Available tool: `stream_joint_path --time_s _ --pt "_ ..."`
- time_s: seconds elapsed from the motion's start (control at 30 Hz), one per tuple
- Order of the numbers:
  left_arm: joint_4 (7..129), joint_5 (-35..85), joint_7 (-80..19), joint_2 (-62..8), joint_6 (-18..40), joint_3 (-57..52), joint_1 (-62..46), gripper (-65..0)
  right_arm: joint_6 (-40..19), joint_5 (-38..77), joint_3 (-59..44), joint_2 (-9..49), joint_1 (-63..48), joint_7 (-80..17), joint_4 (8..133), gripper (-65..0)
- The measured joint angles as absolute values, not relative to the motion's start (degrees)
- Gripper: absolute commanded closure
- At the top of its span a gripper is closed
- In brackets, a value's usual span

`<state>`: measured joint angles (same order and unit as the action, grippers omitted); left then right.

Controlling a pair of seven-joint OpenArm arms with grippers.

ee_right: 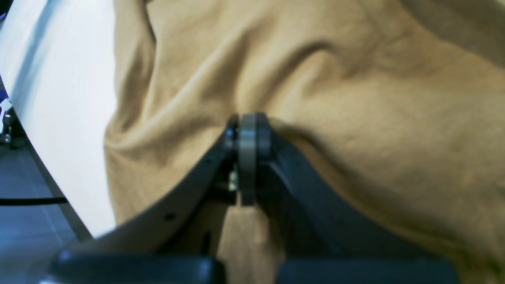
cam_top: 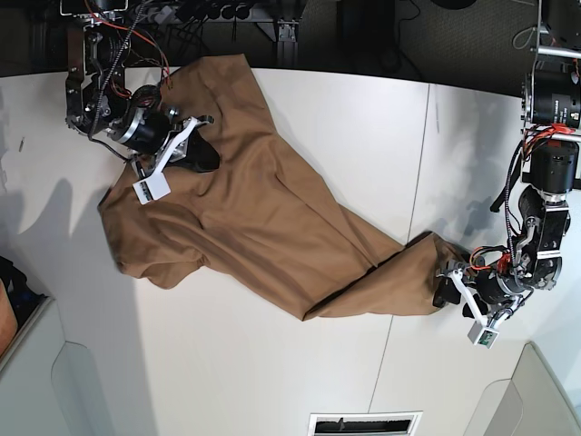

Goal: Layout the t-shirt on the table in an organized manner, then fold the t-shirt properly
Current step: 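Drag the shirt with both grippers to spread it flat on the table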

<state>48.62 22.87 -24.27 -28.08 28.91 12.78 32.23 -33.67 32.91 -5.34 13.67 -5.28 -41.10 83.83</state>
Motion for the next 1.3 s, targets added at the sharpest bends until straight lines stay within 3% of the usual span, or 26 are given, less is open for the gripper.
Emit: stream_joint_path --time_s 0.33,0.53,0.8,1.3 --pt "48.6 24.7 -26.8 -26.4 30.5 12.8 29.9 -45.1 -31.9 33.2 -5.4 13.7 -6.0 -44.7 92.2 0.0" --pt "48.6 26.8 -29.4 -26.3 30.5 12.8 30.0 -45.1 -31.9 34.0 -4.3 9.8 -5.9 -44.7 94.3 0.0" --pt "48.8 29.6 -29.9 -26.5 34.7 12.7 26.9 -45.1 -32.0 24.4 2.0 8.6 -6.1 -46.5 94.3 0.0" --pt "57.3 40.6 -39.1 -27.7 38.9 12.7 24.6 -45.1 -30.8 24.6 2.0 20.0 -7.0 -45.0 94.9 0.0"
